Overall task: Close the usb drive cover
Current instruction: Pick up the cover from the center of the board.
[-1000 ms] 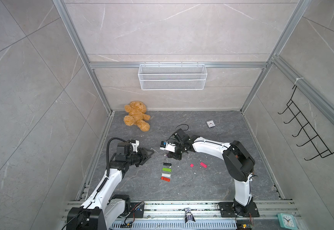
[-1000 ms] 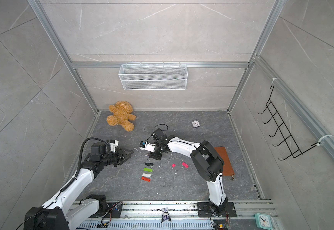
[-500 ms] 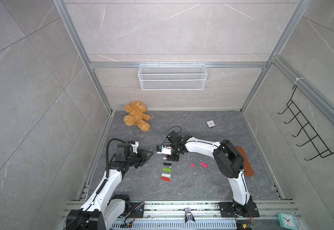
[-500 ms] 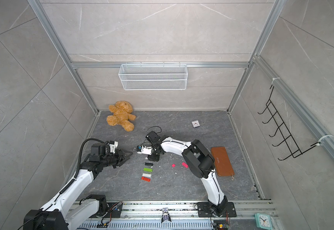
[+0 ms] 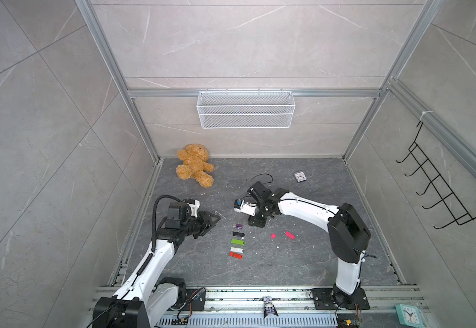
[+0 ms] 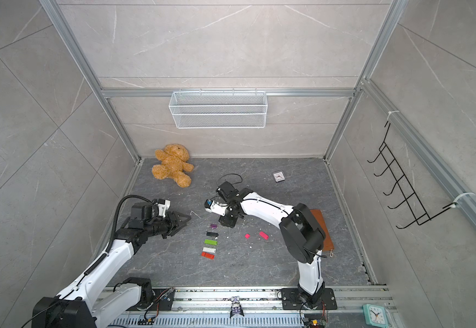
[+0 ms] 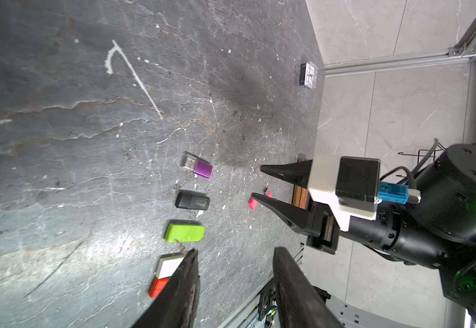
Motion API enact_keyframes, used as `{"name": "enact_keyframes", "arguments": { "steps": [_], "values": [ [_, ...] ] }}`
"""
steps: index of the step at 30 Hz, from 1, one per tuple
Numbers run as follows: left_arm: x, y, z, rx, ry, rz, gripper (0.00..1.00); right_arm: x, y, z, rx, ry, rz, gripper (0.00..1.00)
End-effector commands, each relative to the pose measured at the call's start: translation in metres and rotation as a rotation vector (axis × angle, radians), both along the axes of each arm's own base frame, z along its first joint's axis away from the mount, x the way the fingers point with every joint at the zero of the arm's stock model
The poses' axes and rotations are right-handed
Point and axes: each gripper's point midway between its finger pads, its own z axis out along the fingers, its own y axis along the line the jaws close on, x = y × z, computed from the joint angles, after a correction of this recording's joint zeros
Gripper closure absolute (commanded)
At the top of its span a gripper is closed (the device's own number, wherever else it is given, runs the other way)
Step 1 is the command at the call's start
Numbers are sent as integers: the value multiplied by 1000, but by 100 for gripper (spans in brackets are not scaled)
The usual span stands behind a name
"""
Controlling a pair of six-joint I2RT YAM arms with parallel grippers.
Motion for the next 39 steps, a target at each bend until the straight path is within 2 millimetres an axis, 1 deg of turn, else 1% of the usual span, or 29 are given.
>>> {"name": "enact_keyframes", "arguments": {
  "steps": [1,3,6,9,12,16,22,28,33,39],
  "values": [
    [13,-14,14,18,-72,-45,54,-30,-50,-10,-106,116,-209,58],
    [17,-25,14,22,-72,-73,54,-36,-64,-10,-115,125,-276,57],
    [22,-42,14,30,-78,-118,54,-38,-84,-16,-170,128,-355,57],
    [26,-57,13,35,-77,-157,55,-42,-94,-25,-203,158,-402,57],
    [29,-66,13,42,-84,-173,55,-43,-95,-29,-185,159,-427,56],
    [28,-73,10,46,-75,-185,55,-44,-92,-36,-181,185,-429,56],
    [26,-74,7,54,-67,-184,55,-39,-86,-44,-169,186,-439,56],
    [26,-75,6,56,-60,-184,55,-38,-85,-54,-181,204,-444,57],
    [27,-76,6,59,-64,-188,55,-41,-88,-62,-209,215,-444,59],
    [27,-77,3,61,-53,-189,55,-45,-92,-70,-232,226,-440,67]
  ]
}}
